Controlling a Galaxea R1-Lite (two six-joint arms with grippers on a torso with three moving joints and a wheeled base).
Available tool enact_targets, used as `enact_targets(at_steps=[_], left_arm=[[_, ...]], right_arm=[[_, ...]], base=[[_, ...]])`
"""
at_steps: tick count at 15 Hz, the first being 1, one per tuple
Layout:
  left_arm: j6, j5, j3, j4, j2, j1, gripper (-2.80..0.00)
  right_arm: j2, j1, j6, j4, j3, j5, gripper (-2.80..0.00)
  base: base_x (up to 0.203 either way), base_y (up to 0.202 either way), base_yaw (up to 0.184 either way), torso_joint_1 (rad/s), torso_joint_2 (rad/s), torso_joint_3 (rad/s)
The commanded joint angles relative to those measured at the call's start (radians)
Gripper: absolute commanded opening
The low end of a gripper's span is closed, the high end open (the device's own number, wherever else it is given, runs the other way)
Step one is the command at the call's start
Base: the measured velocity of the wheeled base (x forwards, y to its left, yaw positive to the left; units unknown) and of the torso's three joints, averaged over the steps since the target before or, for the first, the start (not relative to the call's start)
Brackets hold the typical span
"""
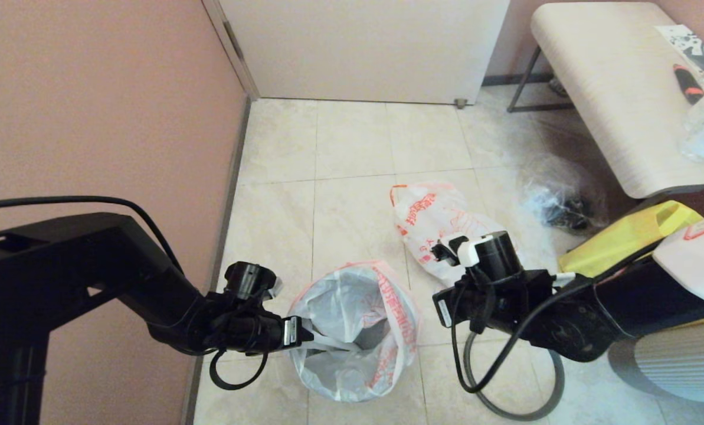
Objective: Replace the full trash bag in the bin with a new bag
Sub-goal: Put the new garbage bag on the trash can
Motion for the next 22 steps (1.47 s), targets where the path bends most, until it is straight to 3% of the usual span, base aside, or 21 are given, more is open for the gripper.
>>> enact_targets(at_steps=[1, 9, 10, 12, 15, 18, 22], left_arm=[[-0.004, -0.001, 0.011, -0.003, -0.014, -0.003, 0.00], [-0.006, -0.016, 0.041, 0.015, -0.220, 0.034, 0.00], [-0.011, -0.018, 0.046, 0.015, -0.244, 0.024, -2.80], [-0.017, -0.017, 0.043, 0.063, -0.305, -0.018, -2.80], [-0.015, 0.025, -0.042, 0.244, -0.322, -0.137, -2.80], [-0.002, 0.147, -0.213, 0.336, -0.142, -0.206, -2.80], [0.050, 0.301, -0.561, 0.502, 0.189, -0.243, -2.80]], right_arm=[[-0.087, -0.006, 0.003, -0.122, 0.128, -0.006, -2.80], [-0.082, 0.001, 0.013, -0.136, 0.150, -0.043, -2.80], [-0.070, 0.006, 0.023, -0.133, 0.149, -0.044, -2.80], [-0.062, 0.004, 0.057, -0.133, 0.150, -0.063, -2.80], [-0.094, -0.035, 0.124, -0.135, 0.186, -0.073, -2.80], [-0.151, -0.123, 0.181, -0.136, 0.214, -0.069, -2.80], [-0.238, -0.200, 0.214, -0.098, 0.277, -0.026, -2.80]], base=[[0.000, 0.000, 0.000, 0.000, 0.00, 0.000], [0.000, 0.000, 0.000, 0.000, 0.00, 0.000], [0.000, 0.000, 0.000, 0.000, 0.00, 0.000], [0.000, 0.000, 0.000, 0.000, 0.00, 0.000], [0.000, 0.000, 0.000, 0.000, 0.00, 0.000], [0.000, 0.000, 0.000, 0.000, 0.00, 0.000], [0.000, 0.000, 0.000, 0.000, 0.00, 0.000]])
